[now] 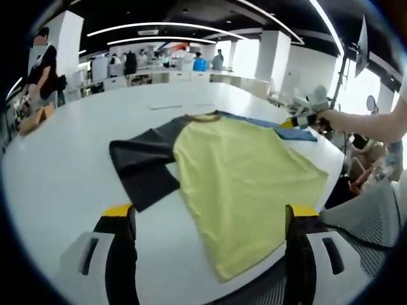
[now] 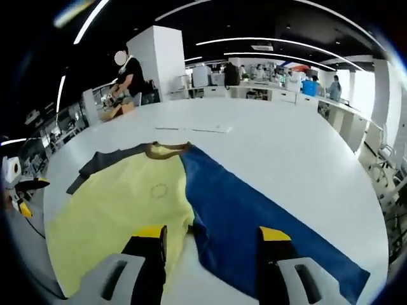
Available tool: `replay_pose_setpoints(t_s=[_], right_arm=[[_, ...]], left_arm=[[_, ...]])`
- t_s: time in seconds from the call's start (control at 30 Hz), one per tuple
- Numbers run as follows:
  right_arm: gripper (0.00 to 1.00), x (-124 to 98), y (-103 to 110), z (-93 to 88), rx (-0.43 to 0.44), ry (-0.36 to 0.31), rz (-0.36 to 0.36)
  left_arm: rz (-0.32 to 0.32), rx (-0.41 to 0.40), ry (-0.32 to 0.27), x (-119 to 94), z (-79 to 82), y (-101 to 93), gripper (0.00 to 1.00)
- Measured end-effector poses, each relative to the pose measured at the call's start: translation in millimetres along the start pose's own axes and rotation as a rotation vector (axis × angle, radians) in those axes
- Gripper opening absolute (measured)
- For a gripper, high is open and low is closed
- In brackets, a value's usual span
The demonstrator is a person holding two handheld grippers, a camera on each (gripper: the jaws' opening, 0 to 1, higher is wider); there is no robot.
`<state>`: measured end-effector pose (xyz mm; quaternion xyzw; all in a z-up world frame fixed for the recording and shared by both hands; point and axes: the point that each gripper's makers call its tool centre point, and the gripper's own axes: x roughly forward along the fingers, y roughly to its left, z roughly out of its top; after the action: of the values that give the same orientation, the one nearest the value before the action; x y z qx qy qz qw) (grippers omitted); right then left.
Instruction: Fold the garment on the visible template until the final outline fits inside the template.
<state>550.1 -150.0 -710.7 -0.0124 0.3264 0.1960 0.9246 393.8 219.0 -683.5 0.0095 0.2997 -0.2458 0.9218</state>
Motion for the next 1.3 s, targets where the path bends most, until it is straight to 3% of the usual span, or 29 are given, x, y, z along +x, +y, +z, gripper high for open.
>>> replay_pose_setpoints(t_s=[0.2,0.43,0.57,0.73,0.97,1.3], right_arm=[[0.71,-12,-24,-6.2,0.084,-0.015,-0.081],[0.77,-32,-57,-21.5,0.097,-0.008,-0.195],[0.80,-45,-79,-32.6,0.163,-0.019,-0.271],[0.77,-65,-106,-46.9,0.220,-0.036,-0.390],[0.68,-84,-127,-69.7,0.318,-0.020,-0.460],[0.47,-108,-140,-99.0,0.324,0.036,-0.552]], left_arm=[[-0.009,0.001,-0.002,1,1.0,-2.4,0.99],[-0.014,-0.010,0.006,0,-1.0,-2.5,0.99],[-0.010,-0.010,0.012,-1,-2.3,-1.6,0.99],[-0.012,-0.011,0.016,-1,-3.9,-3.2,0.99],[-0.015,-0.010,0.019,-1,-4.9,-5.1,0.98],[-0.014,-0.025,0.028,-1,-8.3,-5.1,0.95]])
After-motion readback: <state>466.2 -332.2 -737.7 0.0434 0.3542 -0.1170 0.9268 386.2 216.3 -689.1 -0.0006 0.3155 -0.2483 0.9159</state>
